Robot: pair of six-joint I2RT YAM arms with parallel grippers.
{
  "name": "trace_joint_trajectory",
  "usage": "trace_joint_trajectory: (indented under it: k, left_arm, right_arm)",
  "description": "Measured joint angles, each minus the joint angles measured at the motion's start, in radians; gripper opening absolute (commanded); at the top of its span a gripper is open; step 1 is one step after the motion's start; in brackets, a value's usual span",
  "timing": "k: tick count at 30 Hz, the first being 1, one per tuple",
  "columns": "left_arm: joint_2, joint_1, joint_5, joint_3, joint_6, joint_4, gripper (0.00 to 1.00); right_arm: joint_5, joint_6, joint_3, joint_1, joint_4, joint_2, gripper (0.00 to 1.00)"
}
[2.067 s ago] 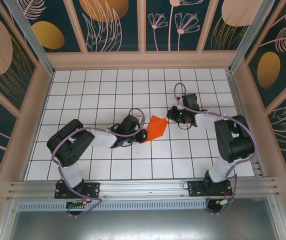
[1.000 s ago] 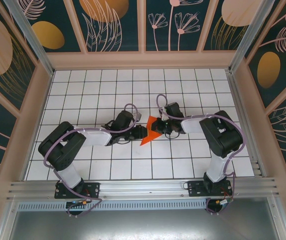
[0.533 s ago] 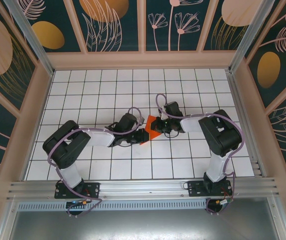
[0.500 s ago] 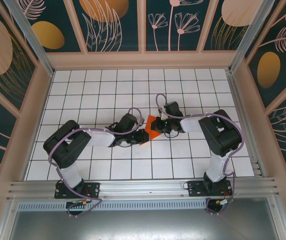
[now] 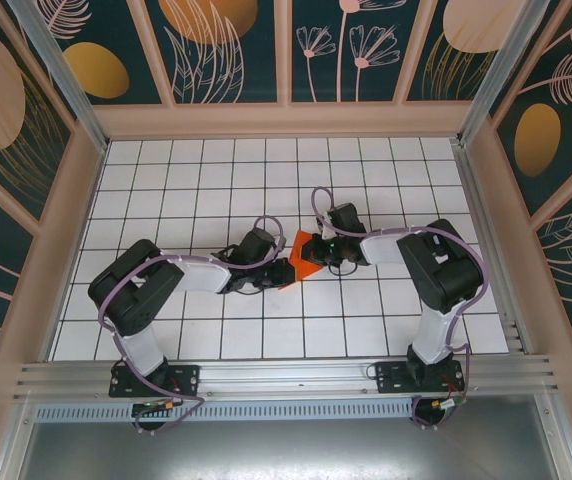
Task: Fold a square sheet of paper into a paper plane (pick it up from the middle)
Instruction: Fourth fold the wing at the center of the table.
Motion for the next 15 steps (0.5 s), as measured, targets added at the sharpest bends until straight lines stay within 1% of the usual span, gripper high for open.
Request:
trace_joint_trajectory:
  k: [8,15]
  left_arm:
    - [-0.006,0.0,0.003,-0.028,-0.001,0.028,0.12]
    - [-0.027,0.0,0.007,-0.013,-0.004,0.016,0.13]
  right_arm:
    - [0.0,0.0,0.009,0.0,-0.011,0.005,0.0]
    - [0.0,0.0,0.01,0.0,-0.013,0.005,0.0]
